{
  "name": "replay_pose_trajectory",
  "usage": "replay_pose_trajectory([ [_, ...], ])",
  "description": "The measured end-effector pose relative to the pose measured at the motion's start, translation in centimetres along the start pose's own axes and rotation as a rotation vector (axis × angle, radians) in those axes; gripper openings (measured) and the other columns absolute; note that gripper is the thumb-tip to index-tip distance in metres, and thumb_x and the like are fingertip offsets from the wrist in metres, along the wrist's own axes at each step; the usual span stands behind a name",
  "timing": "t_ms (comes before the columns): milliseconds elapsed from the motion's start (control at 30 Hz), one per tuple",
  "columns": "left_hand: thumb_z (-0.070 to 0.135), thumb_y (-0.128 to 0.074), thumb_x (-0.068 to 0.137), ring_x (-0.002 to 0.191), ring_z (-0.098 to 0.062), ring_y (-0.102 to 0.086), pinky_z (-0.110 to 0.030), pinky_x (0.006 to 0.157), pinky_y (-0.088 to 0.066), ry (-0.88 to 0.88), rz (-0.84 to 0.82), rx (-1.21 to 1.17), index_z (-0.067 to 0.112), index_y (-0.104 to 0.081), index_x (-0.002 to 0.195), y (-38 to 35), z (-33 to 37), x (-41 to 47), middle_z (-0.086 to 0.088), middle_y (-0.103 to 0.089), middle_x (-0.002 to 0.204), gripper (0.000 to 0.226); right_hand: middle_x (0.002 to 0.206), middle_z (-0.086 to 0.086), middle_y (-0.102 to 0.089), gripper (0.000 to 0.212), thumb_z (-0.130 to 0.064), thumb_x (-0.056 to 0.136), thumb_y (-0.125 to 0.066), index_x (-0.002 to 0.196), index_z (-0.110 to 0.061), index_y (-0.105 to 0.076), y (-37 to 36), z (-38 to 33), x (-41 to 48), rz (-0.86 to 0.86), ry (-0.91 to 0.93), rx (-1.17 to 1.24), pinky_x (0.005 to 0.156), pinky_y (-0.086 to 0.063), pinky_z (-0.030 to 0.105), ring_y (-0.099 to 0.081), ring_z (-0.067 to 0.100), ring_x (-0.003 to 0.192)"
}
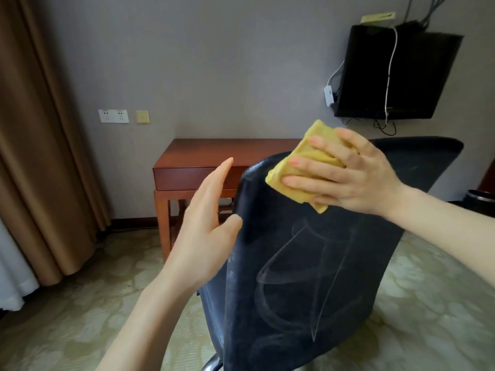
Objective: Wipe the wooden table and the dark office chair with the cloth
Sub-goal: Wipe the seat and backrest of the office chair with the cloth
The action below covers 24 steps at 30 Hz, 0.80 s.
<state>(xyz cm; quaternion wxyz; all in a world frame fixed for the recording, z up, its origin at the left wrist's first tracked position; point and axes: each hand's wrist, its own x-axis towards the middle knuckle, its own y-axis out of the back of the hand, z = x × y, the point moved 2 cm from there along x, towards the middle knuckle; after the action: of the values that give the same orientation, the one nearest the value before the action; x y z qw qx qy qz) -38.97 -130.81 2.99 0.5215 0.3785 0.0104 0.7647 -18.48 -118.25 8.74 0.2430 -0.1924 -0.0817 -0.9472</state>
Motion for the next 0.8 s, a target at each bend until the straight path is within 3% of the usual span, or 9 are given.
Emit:
replay_pose_trajectory([
  [67,0.004,-0.052,0.087,0.133,0.019,-0.012,-0.007,0.106,-0.014,-0.08,-0.045,0.033,0.051,-0.014,0.144,-1.0,0.7,0.2,0.041,-0.018,0.144,0.084,0.139,0.001,-0.045,0.045,-0.04,0.099,-0.048,0.14,-0.024,-0.038,0.5,0.9,0.2,0.034,-0.127,0.033,0.092,-0.049,0.045,-0.052,0.029,0.114],
  [133,0.011,-0.052,0.086,0.138,0.012,-0.008,-0.025,0.114,-0.012,-0.148,-0.06,0.072,0.047,-0.01,0.147,-1.9,1.7,0.4,0.033,-0.014,0.15,0.082,0.133,0.004,-0.057,0.041,-0.041,0.098,-0.051,0.134,-0.023,-0.046,0.7,0.8,0.2,0.044,-0.222,0.117,0.077,-0.054,0.042,-0.063,0.03,0.092],
  [233,0.024,-0.044,0.081,0.137,0.015,-0.004,-0.026,0.114,-0.009,-0.179,-0.04,0.114,0.045,-0.004,0.147,-2.6,2.8,0.6,0.044,-0.005,0.142,0.08,0.102,0.009,-0.072,0.035,-0.036,0.097,-0.053,0.12,-0.013,-0.065,1.1,0.5,1.4,0.075,-0.416,0.196,0.061,-0.05,0.036,-0.063,0.029,0.068],
  [367,0.024,-0.041,0.08,0.14,0.006,-0.006,-0.035,0.118,-0.012,-0.163,0.005,0.142,0.04,-0.005,0.149,-3.1,2.7,0.6,0.031,-0.011,0.147,0.08,0.071,0.007,-0.064,0.036,-0.034,0.096,-0.05,0.092,-0.006,-0.073,1.4,0.2,3.5,0.078,-0.731,0.267,0.054,-0.043,0.034,-0.057,0.027,0.06],
  [500,0.014,-0.042,0.078,0.142,0.001,-0.003,-0.042,0.119,-0.011,-0.23,0.113,0.228,0.028,-0.01,0.15,-3.3,3.2,0.4,0.012,-0.01,0.156,0.08,0.061,0.001,-0.059,0.042,-0.04,0.095,-0.047,0.073,-0.011,-0.068,0.9,-0.7,5.7,0.099,-0.995,0.234,0.053,-0.038,0.034,-0.053,0.022,0.058],
  [600,0.005,-0.045,0.073,0.145,-0.008,-0.004,-0.045,0.119,-0.002,-0.326,0.165,0.293,0.014,-0.012,0.151,-4.0,4.0,0.4,0.0,-0.012,0.158,0.085,0.065,-0.003,-0.062,0.033,-0.039,0.094,-0.055,0.076,-0.017,-0.071,0.0,-2.1,6.7,0.191,-1.003,0.159,0.06,-0.037,0.032,-0.055,0.02,0.062],
  [700,0.001,-0.049,0.066,0.147,-0.012,0.001,-0.029,0.116,0.013,-0.298,0.19,0.317,0.009,-0.003,0.151,-4.5,3.9,0.6,-0.002,-0.005,0.16,0.097,0.096,-0.003,-0.072,0.026,-0.036,0.094,-0.056,0.1,-0.019,-0.075,-1.3,-4.0,7.0,0.241,-0.901,0.089,0.082,-0.042,0.035,-0.065,0.021,0.087],
  [800,0.005,-0.051,0.063,0.146,-0.017,0.01,-0.036,0.115,0.014,-0.254,0.227,0.453,0.005,0.001,0.151,-4.2,2.7,0.7,-0.009,0.002,0.16,0.102,0.122,-0.001,-0.066,0.032,-0.037,0.094,-0.056,0.122,-0.023,-0.066,-2.7,-5.4,6.0,0.239,-0.734,0.084,0.097,-0.039,0.039,-0.054,0.023,0.113],
])
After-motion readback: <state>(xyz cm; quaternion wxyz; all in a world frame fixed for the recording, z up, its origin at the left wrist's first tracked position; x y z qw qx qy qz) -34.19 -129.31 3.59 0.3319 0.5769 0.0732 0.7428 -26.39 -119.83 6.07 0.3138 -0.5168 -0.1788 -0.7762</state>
